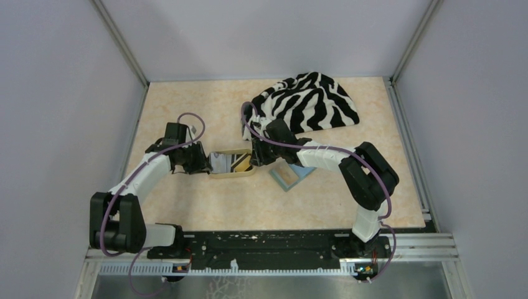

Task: Put the credit cards into the card holder
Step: Pick up the credit card from the storage box, then insert the credit card into the card holder.

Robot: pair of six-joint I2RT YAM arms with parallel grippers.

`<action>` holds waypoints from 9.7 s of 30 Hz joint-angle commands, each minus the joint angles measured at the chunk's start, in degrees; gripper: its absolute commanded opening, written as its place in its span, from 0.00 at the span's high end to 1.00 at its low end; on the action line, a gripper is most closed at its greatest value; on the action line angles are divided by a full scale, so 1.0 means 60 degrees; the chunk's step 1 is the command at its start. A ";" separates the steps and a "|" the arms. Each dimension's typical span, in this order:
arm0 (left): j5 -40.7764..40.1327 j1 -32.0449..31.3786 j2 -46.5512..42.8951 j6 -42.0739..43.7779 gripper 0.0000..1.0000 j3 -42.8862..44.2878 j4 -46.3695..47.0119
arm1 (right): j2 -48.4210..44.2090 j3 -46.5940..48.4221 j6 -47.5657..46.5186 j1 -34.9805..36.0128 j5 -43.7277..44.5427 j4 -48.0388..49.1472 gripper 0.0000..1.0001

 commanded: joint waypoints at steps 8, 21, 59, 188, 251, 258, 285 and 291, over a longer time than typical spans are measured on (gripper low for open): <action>0.0423 0.0234 -0.0040 0.0134 0.61 -0.0091 0.0371 | -0.0252 0.0581 -0.0170 0.0021 -0.0134 0.0233 0.65; 0.0308 0.0413 -0.0049 0.0134 0.71 0.0001 0.0296 | -0.0270 0.0581 -0.0170 0.0019 -0.0176 0.0221 0.65; -0.0027 0.0486 -0.2936 0.1310 1.00 0.1194 -0.1182 | -0.1447 0.1308 -0.5021 -0.0852 -0.4931 -0.1535 0.42; 0.4673 -0.5798 -0.1207 0.1696 1.00 -0.0631 0.5688 | -0.3884 -0.0438 -0.8352 -0.3050 -0.9498 -0.4275 0.34; -0.2663 -0.8067 0.3077 -0.5388 0.45 -0.1753 1.0825 | 0.0905 0.1771 -0.7512 -0.5686 -0.6799 -0.6343 1.00; -0.3379 -0.8059 0.3211 -0.5108 0.53 -0.1191 0.9648 | 0.0891 0.1743 -0.7572 -0.5909 -0.6858 -0.6370 1.00; -0.4059 -0.8058 0.3203 -0.4990 0.53 -0.1013 0.8528 | 0.1143 0.1394 -0.7308 -0.5913 -0.6913 -0.6265 1.00; -0.4077 -0.8054 0.3445 -0.5045 0.52 -0.0669 0.8079 | 0.1297 0.1260 -0.7078 -0.5905 -0.6531 -0.6047 1.00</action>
